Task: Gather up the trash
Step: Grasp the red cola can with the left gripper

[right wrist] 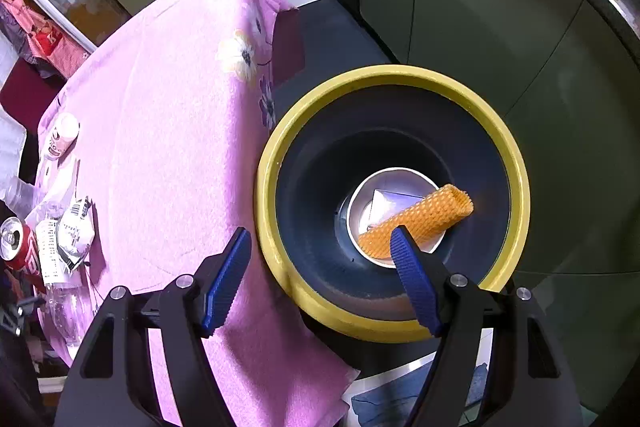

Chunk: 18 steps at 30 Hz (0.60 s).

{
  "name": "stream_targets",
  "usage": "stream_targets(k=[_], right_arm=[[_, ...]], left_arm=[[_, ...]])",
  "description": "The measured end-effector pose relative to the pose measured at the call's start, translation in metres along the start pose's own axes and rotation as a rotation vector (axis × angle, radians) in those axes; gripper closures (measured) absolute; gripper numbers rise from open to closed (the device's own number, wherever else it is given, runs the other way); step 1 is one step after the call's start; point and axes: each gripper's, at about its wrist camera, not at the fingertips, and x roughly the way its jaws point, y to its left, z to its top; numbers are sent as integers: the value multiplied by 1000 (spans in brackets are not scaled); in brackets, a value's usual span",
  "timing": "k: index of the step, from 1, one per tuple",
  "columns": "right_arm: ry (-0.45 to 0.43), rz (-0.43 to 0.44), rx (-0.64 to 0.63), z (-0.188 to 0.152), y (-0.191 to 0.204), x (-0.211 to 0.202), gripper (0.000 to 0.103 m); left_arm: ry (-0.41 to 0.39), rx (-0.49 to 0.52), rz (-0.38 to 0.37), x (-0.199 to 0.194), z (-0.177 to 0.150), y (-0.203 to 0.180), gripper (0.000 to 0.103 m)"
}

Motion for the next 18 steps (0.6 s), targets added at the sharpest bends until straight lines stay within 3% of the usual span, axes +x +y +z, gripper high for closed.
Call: stream_targets(k=[3, 18], right_arm=[[0, 5, 4, -1, -2, 1, 31], [-10, 30, 2, -11, -7, -5, 31]], left_arm=[[20, -29, -15, 6, 1, 4, 45], [-23, -59, -26, -12, 4, 1, 47]])
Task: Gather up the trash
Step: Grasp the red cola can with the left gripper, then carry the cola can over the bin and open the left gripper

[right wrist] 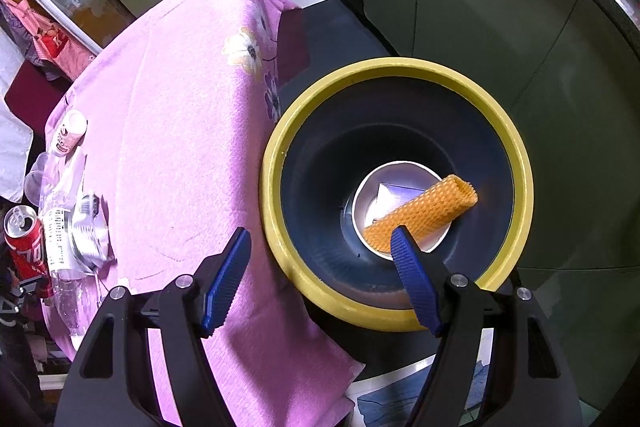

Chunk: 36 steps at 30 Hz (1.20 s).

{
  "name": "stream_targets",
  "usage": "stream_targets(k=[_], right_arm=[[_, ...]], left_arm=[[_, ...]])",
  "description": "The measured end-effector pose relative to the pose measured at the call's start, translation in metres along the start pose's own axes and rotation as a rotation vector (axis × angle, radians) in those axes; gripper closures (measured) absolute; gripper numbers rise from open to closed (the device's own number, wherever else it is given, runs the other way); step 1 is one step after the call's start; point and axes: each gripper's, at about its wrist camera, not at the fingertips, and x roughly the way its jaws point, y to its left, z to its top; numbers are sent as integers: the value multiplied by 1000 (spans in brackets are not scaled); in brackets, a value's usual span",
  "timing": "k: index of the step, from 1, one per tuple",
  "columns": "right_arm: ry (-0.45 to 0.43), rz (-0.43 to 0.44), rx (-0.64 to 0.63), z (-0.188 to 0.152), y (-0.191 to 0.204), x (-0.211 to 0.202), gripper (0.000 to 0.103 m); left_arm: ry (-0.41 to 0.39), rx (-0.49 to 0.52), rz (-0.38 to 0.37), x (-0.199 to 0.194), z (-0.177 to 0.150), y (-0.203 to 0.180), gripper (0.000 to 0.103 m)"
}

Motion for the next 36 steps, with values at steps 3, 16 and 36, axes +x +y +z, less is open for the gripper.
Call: stream_targets(k=[3, 16, 36], right_arm=[[2, 3, 0, -2, 0, 1, 31], [1, 13, -2, -5, -1, -1, 31], [-135, 1, 69, -35, -51, -61, 31]], left_arm=[[-11, 5, 8, -6, 1, -4, 50], [-31, 20, 37, -18, 4, -14, 57], [35, 237, -117, 22, 134, -114, 57]])
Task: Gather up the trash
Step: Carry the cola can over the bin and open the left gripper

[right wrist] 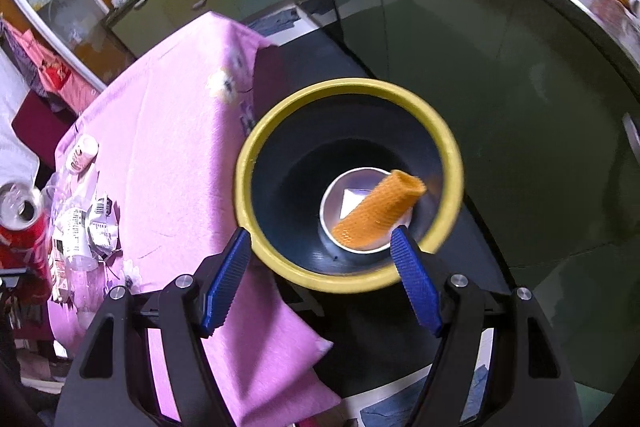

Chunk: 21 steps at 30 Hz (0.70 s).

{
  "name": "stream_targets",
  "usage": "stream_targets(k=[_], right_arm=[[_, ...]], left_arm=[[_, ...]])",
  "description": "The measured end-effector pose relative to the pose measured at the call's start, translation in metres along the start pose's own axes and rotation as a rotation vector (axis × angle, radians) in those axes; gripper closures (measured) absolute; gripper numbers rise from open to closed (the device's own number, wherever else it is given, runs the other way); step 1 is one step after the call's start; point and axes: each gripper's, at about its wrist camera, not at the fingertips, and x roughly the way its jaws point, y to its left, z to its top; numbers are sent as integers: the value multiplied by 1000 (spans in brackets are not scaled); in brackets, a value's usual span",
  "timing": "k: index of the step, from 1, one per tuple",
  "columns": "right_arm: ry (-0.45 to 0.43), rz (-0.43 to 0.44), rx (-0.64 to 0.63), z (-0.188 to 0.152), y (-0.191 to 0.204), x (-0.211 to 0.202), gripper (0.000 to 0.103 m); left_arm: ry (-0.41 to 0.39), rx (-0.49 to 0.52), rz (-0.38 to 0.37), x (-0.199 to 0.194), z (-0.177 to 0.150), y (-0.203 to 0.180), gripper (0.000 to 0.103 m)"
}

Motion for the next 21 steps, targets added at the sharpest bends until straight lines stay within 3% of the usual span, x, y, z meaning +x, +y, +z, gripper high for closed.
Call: stream_targets(k=[6, 10, 16, 18, 20, 21], right_arm=[[-38, 14, 56, -20, -38, -17, 31], [-40, 14, 98, -35, -63, -20, 31], [-39, 7, 156, -52, -91, -22, 31], [-38, 3, 172, -58, -97, -23, 31], [-34, 2, 180, -62, -101, -24, 28], [-32, -1, 180, -63, -102, -24, 26]], left_arm=[[53, 70, -33, 68, 75, -20, 57], [114, 88, 12, 133, 121, -23, 57], [203, 25, 121, 208, 157, -3, 57], [223, 14, 151, 222, 164, 4, 52], [212, -8, 179, 224, 168, 12, 32], [202, -17, 180, 221, 169, 15, 30]])
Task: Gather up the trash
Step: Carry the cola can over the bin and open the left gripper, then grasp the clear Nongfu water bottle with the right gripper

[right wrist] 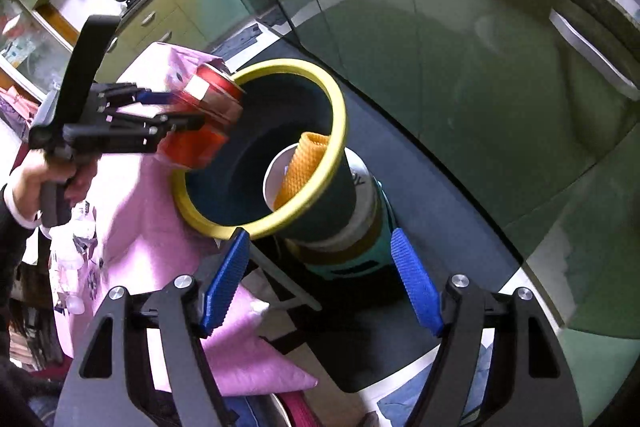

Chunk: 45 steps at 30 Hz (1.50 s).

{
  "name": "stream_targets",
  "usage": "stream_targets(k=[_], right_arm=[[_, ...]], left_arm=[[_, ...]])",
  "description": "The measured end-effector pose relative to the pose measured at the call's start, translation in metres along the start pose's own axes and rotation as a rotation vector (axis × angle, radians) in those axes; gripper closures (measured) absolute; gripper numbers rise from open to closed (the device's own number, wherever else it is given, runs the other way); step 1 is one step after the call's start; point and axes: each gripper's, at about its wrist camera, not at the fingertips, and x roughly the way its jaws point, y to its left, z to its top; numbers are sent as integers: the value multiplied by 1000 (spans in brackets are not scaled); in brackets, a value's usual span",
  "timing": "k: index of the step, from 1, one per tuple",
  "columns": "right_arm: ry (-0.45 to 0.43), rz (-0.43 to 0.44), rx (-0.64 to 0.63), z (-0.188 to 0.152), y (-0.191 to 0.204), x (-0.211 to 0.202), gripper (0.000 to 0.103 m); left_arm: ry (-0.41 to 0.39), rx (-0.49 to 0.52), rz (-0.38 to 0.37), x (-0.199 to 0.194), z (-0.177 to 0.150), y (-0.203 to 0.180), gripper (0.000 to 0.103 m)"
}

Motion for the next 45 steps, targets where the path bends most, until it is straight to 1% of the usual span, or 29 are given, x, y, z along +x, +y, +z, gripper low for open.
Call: stream_targets(k=[1, 4, 6, 7, 9, 10, 12, 13, 16, 18, 19, 22, 25, 28, 30, 31, 33, 35, 36, 38, 39, 42, 45], right_arm=[[0, -3, -2, 0, -1, -1, 26], [2, -5, -14, 0, 2, 0, 26], [0, 1, -25, 0, 11, 1, 26], [-2, 5, -34, 0, 16, 1, 26], [-6, 16, -53, -1, 26, 0, 26], [-7, 25, -66, -1, 33, 0, 26], [-9, 42, -101, -3, 50, -1, 26], [-8, 50, -116, -4, 57, -1, 26], [0, 88, -189, -10, 92, -2, 26], [10, 124, -268, -19, 127, -2, 26], [16, 143, -299, -23, 142, -1, 26], [44, 223, -403, -38, 194, 3, 26], [85, 302, -510, -53, 251, 12, 26], [131, 356, -603, -65, 305, 25, 26], [158, 367, -656, -66, 343, 35, 26], [169, 369, -674, -66, 354, 37, 26], [208, 350, -707, -59, 386, 53, 26], [245, 320, -734, -54, 409, 64, 26], [282, 300, -744, -51, 423, 73, 26], [335, 279, -754, -47, 435, 87, 26], [371, 253, -757, -46, 445, 97, 26], [441, 216, -758, -47, 454, 115, 26], [489, 182, -742, -47, 452, 128, 26]], left_arm=[[-11, -10, -12, -5, 0, 1, 28], [-32, -22, -35, -23, -8, 1, 28], [-66, -41, -76, -50, -20, 0, 28], [-97, -50, -88, -71, -28, 0, 28], [-146, -69, -94, -100, -42, 2, 24], [-183, -88, -89, -123, -55, 3, 21], [-228, -119, -88, -153, -75, 5, 18], [-257, -145, -90, -173, -92, 11, 16], [-302, -221, -73, -208, -132, 28, 16], [-335, -294, -69, -231, -169, 42, 15], [-356, -346, -60, -242, -193, 51, 15], [-392, -424, -11, -258, -242, 62, 13], [-424, -502, 98, -270, -298, 64, 12], [-445, -562, 137, -274, -336, 63, 12], [-467, -607, 153, -277, -363, 62, 12], [-477, -629, 160, -279, -375, 61, 12], [-498, -677, 181, -281, -396, 60, 11], [-509, -721, 193, -281, -416, 62, 11], [-512, -743, 191, -281, -424, 63, 11], [-509, -773, 182, -279, -440, 66, 10], [-505, -778, 179, -277, -445, 66, 10], [-488, -785, 156, -270, -455, 68, 10], [-467, -789, 134, -261, -460, 68, 10]])
